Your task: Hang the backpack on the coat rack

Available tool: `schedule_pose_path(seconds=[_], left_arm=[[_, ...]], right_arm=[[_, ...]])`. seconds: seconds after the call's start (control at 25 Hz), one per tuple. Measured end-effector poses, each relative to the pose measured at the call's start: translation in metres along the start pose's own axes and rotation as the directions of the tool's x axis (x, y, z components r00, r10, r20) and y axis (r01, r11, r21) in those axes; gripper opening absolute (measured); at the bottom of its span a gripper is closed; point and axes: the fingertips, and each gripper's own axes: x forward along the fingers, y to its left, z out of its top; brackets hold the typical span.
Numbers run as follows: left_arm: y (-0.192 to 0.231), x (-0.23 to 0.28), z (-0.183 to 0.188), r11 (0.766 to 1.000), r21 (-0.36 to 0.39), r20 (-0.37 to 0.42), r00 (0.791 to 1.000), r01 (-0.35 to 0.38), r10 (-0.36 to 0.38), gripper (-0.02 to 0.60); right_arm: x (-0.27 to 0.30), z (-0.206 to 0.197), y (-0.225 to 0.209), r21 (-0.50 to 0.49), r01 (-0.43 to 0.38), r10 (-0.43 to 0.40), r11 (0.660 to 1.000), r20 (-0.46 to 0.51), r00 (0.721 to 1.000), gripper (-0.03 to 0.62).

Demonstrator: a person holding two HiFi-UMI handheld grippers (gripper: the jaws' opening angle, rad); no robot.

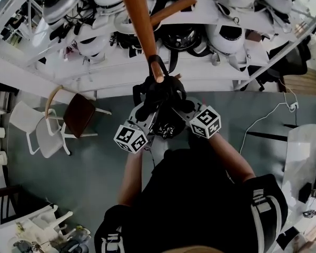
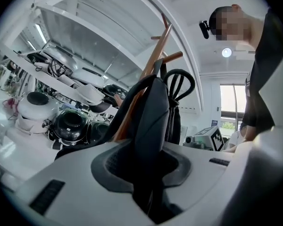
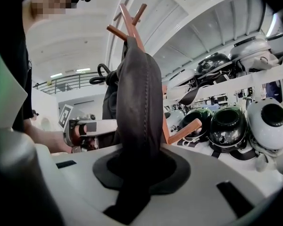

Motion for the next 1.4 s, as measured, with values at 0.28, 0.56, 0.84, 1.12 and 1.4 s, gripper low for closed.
schedule_pose_path(seconds=[0.28, 0.56, 0.84, 1.12, 1.4], left_arm=[[0.002, -0.015, -0.003, 0.999, 0.025, 0.007, 1.000, -0.031, 0.031, 0.153], [-0.001, -0.041, -0.003, 0.998, 0.034, 0.003, 0.999, -0.046, 0.046, 0.179], [-0.011, -0.080, -0.017, 0.998, 0.050, -0.030, 0.999, -0.038, 0.040, 0.179], [-0.021, -0.120, -0.029, 0.997, 0.074, -0.053, 0.998, -0.035, 0.039, 0.152], [-0.037, -0.142, -0.035, 0.995, 0.094, -0.054, 0.998, 0.013, -0.008, 0.046]], right_arm=[[-0.009, -0.007, 0.008, -0.012, 0.044, -0.044, 0.999, 0.015, 0.999, 0.150], [-0.025, -0.013, 0.020, 0.037, 0.091, -0.093, 0.995, 0.047, 0.995, 0.195], [-0.042, -0.025, 0.039, -0.053, 0.197, -0.194, 0.979, 0.056, 0.979, 0.220], [-0.068, -0.040, 0.061, -0.065, 0.294, -0.289, 0.954, 0.070, 0.955, 0.221], [-0.082, -0.046, 0.094, -0.054, 0.317, -0.310, 0.947, 0.103, 0.945, 0.127]])
